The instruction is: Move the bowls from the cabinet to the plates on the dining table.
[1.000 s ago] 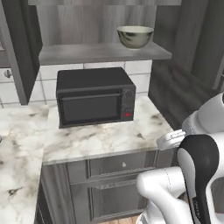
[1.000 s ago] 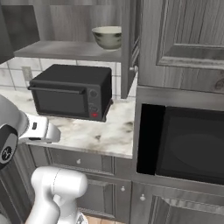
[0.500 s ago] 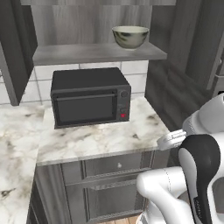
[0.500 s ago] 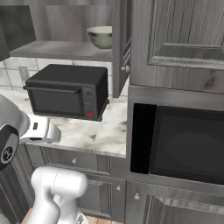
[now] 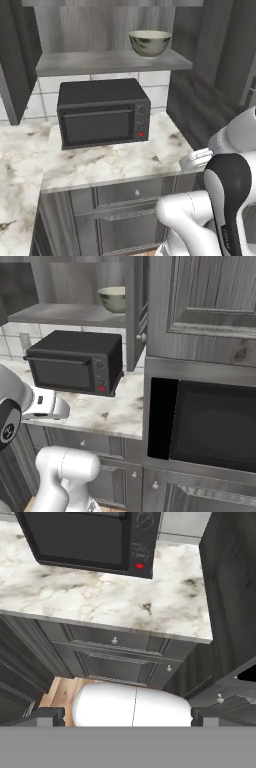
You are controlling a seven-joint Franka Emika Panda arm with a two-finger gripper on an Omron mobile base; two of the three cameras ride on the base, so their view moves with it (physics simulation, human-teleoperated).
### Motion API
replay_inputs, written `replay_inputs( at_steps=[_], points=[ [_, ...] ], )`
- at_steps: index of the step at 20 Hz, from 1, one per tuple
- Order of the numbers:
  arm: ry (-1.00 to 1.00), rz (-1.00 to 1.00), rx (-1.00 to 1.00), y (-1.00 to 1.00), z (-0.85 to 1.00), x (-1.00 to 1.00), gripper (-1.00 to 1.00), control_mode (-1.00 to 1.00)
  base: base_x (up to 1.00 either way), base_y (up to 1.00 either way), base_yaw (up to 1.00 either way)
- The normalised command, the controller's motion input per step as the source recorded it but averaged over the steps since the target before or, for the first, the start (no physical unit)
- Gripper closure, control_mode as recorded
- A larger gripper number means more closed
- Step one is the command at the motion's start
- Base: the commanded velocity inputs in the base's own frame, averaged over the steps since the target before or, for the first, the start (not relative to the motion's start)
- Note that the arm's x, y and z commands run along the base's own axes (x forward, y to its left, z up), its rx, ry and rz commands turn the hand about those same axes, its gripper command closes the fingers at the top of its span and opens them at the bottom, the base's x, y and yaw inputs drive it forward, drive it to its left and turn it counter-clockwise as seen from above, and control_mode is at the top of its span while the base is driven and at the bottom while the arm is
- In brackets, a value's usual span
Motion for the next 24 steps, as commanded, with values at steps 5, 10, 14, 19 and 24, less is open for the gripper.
replay_inputs(
  at_steps=[5, 10, 14, 19, 24],
  points=[
    [0.0, 0.0, 0.0, 0.0, 0.0, 0.0, -1.0, 1.0, 0.24, -0.19, 0.0],
    [0.0, 0.0, 0.0, 0.0, 0.0, 0.0, -1.0, 1.0, 0.36, -0.19, 0.0],
    [0.0, 0.0, 0.0, 0.0, 0.0, 0.0, -1.0, 1.0, 0.49, -0.17, 0.0],
    [0.0, 0.0, 0.0, 0.0, 0.0, 0.0, -1.0, 1.0, 0.32, -0.08, 0.0],
    [0.0, 0.0, 0.0, 0.0, 0.0, 0.0, -1.0, 1.0, 0.17, -0.04, 0.0]
  ],
)
